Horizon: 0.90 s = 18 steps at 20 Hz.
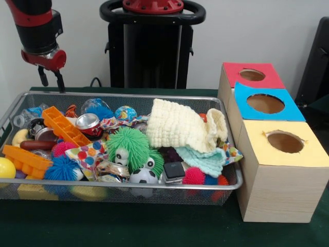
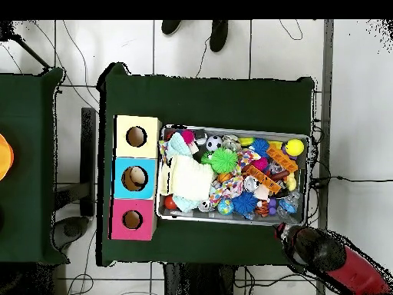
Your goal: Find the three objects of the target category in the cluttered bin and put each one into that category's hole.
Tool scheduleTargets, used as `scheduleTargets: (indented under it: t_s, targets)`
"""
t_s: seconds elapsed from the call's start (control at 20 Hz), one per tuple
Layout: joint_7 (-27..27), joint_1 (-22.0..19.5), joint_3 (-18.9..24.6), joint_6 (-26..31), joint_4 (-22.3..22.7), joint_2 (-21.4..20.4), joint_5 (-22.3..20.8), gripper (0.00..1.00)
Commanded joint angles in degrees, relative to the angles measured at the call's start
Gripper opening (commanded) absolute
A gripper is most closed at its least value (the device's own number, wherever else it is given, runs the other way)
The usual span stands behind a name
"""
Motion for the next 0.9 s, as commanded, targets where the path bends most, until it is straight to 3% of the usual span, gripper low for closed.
scheduleTargets:
  t_s: [0.05, 0.5, 0.9]
  targets:
    - [0.63, 0.77, 6.91, 4.43, -8.97, 0.96, 2.01, 1.0]
    - [0.59, 3.16, 5.69, 9.13, -10.19, -2.56, 1.88, 1.0]
    - [0.51, 3.83, 6.62, 9.8, -11.96, -2.09, 2.21, 1.0]
